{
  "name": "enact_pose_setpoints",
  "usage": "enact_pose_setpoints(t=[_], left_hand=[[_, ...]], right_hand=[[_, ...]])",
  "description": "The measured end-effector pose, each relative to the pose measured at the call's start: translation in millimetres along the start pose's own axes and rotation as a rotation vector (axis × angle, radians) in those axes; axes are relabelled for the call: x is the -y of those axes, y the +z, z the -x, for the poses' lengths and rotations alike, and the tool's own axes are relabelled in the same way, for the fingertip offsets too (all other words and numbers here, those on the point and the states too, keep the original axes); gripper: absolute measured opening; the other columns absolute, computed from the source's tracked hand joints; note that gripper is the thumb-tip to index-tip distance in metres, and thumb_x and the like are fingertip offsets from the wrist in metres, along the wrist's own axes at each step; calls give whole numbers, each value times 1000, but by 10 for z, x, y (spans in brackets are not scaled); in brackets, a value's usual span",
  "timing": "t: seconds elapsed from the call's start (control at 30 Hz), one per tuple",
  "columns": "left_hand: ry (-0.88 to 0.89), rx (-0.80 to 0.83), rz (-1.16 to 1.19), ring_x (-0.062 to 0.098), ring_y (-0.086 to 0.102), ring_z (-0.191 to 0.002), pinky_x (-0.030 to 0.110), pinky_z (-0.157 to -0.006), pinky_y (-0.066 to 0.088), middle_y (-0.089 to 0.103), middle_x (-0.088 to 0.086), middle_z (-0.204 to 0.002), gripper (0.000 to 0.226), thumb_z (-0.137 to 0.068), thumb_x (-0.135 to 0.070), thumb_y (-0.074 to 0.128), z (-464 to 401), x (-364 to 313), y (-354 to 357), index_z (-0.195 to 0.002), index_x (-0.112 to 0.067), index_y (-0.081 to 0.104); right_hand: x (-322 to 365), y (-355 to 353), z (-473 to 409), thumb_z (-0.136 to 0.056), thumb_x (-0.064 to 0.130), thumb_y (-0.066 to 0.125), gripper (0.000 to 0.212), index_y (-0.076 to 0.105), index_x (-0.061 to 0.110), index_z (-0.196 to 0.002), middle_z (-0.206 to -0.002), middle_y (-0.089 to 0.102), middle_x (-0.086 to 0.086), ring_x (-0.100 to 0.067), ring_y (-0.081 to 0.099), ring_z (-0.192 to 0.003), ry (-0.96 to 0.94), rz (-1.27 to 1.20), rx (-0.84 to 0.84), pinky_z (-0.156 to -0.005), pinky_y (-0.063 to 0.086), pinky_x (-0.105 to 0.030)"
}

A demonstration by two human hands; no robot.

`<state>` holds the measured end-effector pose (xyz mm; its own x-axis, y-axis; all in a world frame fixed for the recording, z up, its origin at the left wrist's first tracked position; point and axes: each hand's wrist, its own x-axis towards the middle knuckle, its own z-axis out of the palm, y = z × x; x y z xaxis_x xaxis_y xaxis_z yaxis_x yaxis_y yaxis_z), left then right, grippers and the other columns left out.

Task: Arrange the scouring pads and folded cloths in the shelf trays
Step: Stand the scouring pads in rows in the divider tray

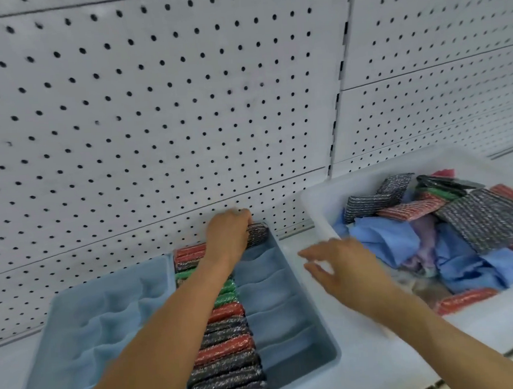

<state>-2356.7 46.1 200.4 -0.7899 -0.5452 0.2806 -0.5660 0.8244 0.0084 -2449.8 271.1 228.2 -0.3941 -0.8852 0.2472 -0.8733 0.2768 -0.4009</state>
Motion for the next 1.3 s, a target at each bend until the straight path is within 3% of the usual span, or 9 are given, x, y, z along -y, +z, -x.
enact_pose_setpoints(t=[0.1, 0.23, 0.37, 0.57, 0.67, 0.8, 0.97, 1.1, 1.3], left_hand=[[20, 8, 42, 24, 60, -77, 31, -63, 46, 67, 6, -85, 17, -80, -6, 68, 7, 8, 71, -95, -13, 67], [69, 15, 28, 26, 61, -80, 30, -57, 46, 64, 3, -82, 27, -60, -3, 85, 83, 57, 192, -82, -14, 74], [15, 5, 102, 23, 58, -107, 35, -73, 51, 66, 0, -106, 35, -78, -3, 71, 101, 71, 156, -109, -18, 71], [-80, -11, 91, 18, 58, -96, 28, -69, 41, 67, -5, -97, 11, -85, -21, 69, 188, 196, 56, -95, -23, 70], [-107, -29, 133, 19, 59, -95, 30, -73, 43, 67, -4, -95, 14, -83, -20, 71, 221, 218, 60, -96, -24, 72], [-158, -3, 141, 16, 57, -103, 32, -82, 46, 65, -6, -104, 16, -86, -23, 68, 260, 274, 69, -102, -25, 68], [-200, -11, 217, 17, 58, -98, 30, -77, 45, 66, -5, -103, 14, -85, -14, 68, 232, 243, 28, -97, -21, 66], [-253, -44, 361, 14, 59, -87, 25, -68, 43, 69, -5, -97, 14, -84, -13, 70, 266, 293, 72, -96, -20, 68], [-309, -46, 700, 14, 64, -99, 35, -97, 50, 71, 4, -109, 39, -91, 12, 45, 339, 431, 64, -112, -10, 70]], right_hand=[[-334, -298, -252, -86, 21, 64, 18, 75, 20, -100, -92, 75, 0, -26, 69, -83, 87, -9, -181, -77, 51, -33], [-974, -539, -593, -90, 18, 57, 30, 66, 22, -118, -115, 66, -9, -31, 59, -105, 319, 196, -14, -85, 48, -38], [-1294, -448, -771, -89, 12, 54, 44, 53, 21, -132, -122, 58, -10, -29, 50, -117, 337, 412, 115, -90, 44, -38], [-1633, -321, -824, -83, 20, 54, 27, 63, 21, -108, -111, 65, -1, -23, 53, -112, 383, 822, 242, -93, 40, -35], [-1653, -371, -815, -83, 19, 56, 19, 65, 17, -100, -100, 67, -7, -28, 56, -97, 343, 695, 54, -86, 41, -39], [-1253, -564, -790, -91, 18, 58, 9, 57, 9, -95, -75, 58, -8, -28, 51, -66, 263, 139, -336, -66, 46, -39], [-420, -438, -814, -84, 10, 71, 19, 66, 27, -89, -80, 68, 4, -1, 56, -64, 135, -538, -177, -69, 49, -21], [-30, 26, -918, -79, 14, 76, 14, 65, 22, -84, -75, 64, 9, -11, 59, -70, 7, -409, 43, -73, 51, -27], [95, 485, -1141, -92, 25, 59, 18, 65, 18, -107, -103, 63, -1, -21, 55, -101, -196, 67, 197, -78, 45, -32]])
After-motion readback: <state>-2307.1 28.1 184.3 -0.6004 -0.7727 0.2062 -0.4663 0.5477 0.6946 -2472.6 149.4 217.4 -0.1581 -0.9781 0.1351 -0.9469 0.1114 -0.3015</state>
